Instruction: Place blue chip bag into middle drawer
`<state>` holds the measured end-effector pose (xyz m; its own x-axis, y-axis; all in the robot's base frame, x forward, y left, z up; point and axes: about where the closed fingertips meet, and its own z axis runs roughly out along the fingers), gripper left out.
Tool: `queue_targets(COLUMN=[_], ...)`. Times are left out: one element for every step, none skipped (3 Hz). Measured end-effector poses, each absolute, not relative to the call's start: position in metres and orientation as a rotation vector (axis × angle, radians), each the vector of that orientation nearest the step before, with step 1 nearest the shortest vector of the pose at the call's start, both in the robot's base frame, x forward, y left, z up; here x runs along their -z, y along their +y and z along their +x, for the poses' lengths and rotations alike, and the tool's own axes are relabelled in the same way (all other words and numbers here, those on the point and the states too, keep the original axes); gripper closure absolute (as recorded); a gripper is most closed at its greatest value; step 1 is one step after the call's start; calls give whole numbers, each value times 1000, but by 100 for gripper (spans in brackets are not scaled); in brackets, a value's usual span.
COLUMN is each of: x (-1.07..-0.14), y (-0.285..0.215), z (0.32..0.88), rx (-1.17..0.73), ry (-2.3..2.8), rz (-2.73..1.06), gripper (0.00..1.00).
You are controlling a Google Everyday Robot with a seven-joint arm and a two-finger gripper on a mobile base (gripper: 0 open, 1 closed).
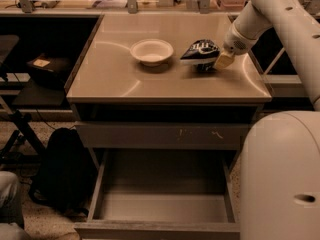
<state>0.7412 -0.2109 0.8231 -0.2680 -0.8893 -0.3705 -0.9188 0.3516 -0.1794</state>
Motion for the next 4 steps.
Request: queue_targets(x=[-856, -912, -966, -973], y=[-209, -208, -195, -184], z=[709, 663, 592, 517], rx=[-60, 15, 34, 16], ry=[2211, 2180, 2132, 2142], rz=[-1551, -1421, -1290, -1230], gripper=[100, 100, 100, 100])
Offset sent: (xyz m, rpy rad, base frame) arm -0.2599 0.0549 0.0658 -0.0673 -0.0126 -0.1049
